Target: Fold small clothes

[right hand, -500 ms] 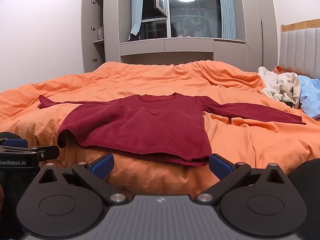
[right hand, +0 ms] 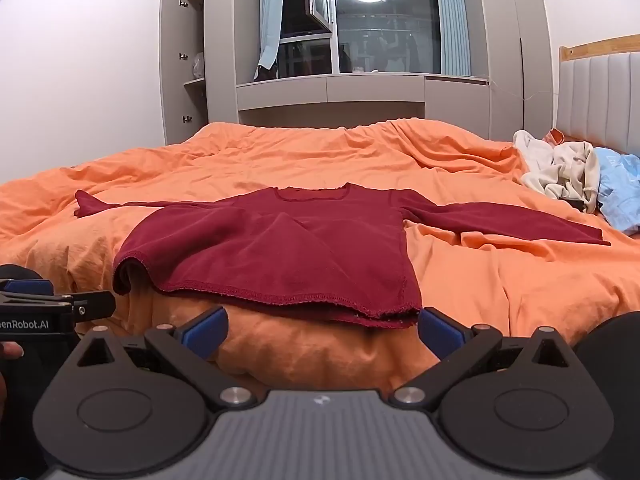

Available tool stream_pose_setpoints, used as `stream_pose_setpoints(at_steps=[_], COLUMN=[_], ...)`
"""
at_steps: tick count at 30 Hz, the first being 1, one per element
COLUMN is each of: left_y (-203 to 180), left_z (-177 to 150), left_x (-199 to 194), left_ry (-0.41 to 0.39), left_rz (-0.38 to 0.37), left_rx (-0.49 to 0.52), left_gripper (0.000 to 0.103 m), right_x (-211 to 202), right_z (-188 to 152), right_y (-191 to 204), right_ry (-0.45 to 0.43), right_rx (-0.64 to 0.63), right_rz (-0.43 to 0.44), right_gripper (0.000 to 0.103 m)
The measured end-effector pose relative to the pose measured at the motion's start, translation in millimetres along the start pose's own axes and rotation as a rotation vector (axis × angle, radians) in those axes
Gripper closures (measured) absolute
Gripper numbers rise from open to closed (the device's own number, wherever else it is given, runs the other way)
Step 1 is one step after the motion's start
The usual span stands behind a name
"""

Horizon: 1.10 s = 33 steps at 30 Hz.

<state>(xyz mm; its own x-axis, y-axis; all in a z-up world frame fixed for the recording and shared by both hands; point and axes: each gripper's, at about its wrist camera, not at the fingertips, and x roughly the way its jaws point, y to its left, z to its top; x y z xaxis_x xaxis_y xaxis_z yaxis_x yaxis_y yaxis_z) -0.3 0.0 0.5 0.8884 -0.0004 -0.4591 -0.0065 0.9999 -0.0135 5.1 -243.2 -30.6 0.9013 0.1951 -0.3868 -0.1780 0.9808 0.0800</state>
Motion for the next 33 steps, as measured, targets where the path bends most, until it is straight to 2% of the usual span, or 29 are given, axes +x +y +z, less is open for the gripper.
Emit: stream_pose_setpoints(at_steps=[33], left_y=[6.0], left_z=[-5.3], left_x=[1.9], left_ry=[0.003], left_rz=[-0.003], left_rx=[-0.004], left_gripper=[0.0], right_x=[-0.3], right_z=[-0.7], right_y=[0.8], right_ry=[0.006], right_rx=[0.003], right_rz=[-0.001], right_gripper=[0.0])
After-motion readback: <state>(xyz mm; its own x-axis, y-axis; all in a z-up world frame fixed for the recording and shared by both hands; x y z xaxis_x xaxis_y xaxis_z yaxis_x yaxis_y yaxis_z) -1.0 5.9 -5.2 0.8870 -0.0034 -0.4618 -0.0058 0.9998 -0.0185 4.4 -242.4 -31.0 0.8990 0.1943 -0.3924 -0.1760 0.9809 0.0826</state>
